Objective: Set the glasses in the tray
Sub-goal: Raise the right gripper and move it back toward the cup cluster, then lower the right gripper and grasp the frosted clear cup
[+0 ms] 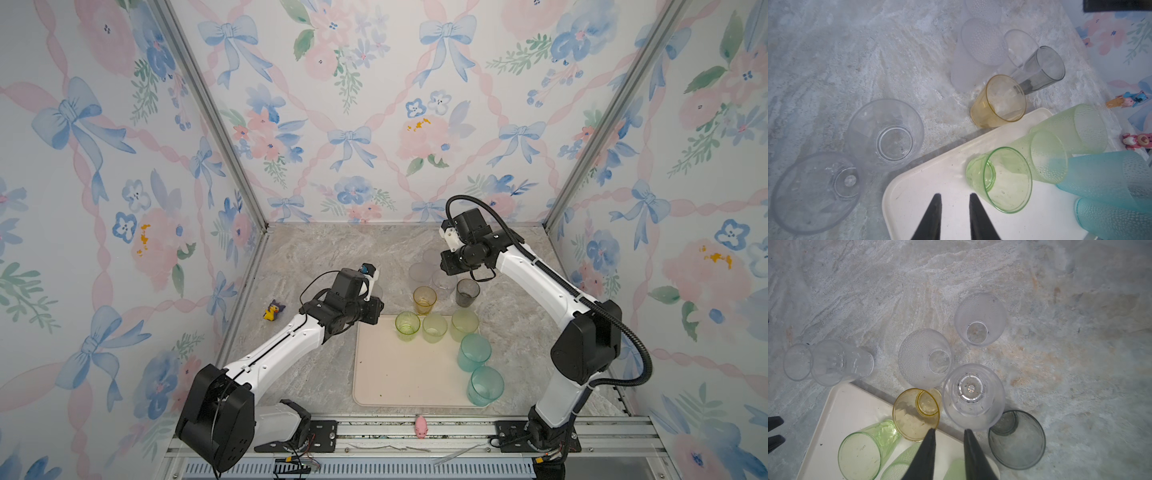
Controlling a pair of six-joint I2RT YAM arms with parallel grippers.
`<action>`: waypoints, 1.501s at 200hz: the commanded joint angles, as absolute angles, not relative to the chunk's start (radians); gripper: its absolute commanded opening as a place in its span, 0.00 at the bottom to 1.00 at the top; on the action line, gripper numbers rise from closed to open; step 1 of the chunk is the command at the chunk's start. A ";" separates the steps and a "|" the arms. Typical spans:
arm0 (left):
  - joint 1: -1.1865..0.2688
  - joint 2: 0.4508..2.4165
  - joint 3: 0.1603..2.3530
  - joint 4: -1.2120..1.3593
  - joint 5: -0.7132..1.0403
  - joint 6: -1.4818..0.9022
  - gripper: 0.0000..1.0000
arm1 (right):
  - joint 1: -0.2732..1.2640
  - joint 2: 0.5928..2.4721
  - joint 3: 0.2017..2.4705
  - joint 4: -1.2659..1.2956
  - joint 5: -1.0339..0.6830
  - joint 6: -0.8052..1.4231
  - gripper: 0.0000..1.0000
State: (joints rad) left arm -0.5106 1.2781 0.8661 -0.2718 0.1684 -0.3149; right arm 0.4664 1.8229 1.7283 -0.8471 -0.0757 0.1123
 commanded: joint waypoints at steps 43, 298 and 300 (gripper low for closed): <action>-0.507 1.309 0.925 -0.299 0.174 -0.274 0.25 | 0.495 1.999 1.881 -0.964 -0.102 0.088 0.25; -0.440 1.255 0.844 -0.299 0.191 -0.244 0.24 | 0.520 2.308 2.187 -1.066 0.005 0.076 0.19; -0.440 1.254 0.844 -0.299 0.192 -0.244 0.24 | 0.521 2.309 2.189 -1.067 0.005 0.075 0.19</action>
State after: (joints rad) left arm -0.4488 1.2724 0.8593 -0.2874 0.1768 -0.2653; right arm 0.5079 2.2807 2.1502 -1.0306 -0.0067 0.0849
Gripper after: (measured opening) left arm 0.246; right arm 0.201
